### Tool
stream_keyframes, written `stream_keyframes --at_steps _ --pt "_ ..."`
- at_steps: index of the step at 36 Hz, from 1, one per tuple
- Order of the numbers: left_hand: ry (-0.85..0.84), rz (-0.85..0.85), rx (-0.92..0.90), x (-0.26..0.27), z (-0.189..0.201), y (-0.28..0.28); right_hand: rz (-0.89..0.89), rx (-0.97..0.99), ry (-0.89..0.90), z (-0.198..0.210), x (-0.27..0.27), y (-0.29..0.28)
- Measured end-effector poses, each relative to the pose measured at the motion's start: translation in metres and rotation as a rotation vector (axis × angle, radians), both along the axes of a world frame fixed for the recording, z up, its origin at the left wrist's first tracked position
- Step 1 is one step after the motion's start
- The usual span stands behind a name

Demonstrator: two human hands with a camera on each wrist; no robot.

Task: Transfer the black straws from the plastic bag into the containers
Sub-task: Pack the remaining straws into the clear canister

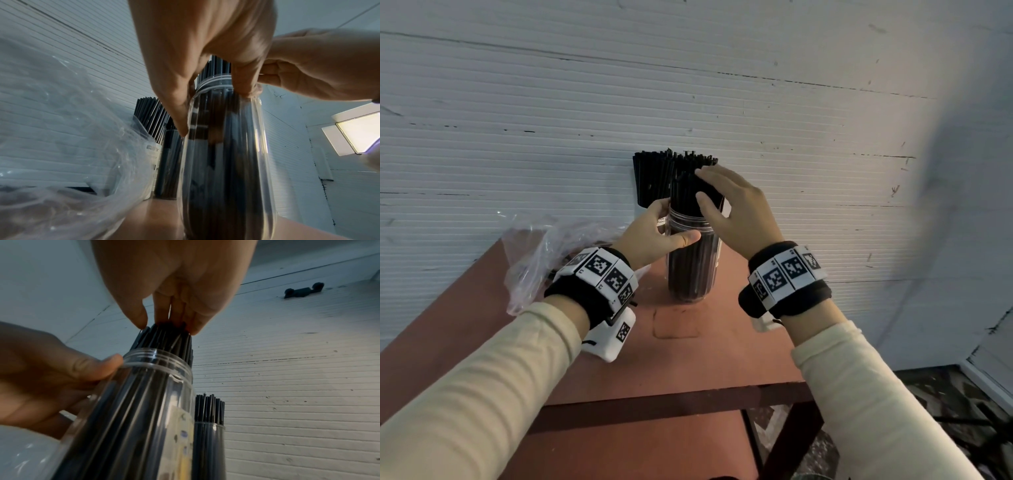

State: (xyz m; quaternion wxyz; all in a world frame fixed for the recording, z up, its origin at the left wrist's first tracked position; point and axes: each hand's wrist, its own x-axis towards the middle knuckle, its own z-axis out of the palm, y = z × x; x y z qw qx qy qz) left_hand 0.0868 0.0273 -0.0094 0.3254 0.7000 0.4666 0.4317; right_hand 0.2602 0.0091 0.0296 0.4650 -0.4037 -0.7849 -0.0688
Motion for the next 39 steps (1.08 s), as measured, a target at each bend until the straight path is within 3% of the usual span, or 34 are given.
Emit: stream_keyframes --at_steps 6,13,20,24,33,39 --pt "-0.007 -0.030 -0.024 0.001 0.004 -0.003 -0.004 -0.071 -0.045 0.006 0.006 -0.004" --pt "-0.099 -0.109 -0.144 -0.007 0.004 0.003 -0.007 -0.428 0.107 0.012 0.028 -0.008" --pt "-0.225 -0.119 -0.240 0.000 0.004 0.011 0.037 -0.777 0.097 -0.003 0.033 0.009" --pt "-0.265 -0.137 -0.240 0.009 -0.003 0.012 0.095 -0.741 0.111 -0.013 0.031 0.016" --pt "-0.356 -0.105 -0.176 0.025 -0.015 0.027 -0.029 -0.673 0.197 -0.023 0.044 0.036" --pt "-0.289 0.227 0.005 0.049 -0.019 0.054 -0.128 -0.644 0.324 -0.031 0.076 0.054"
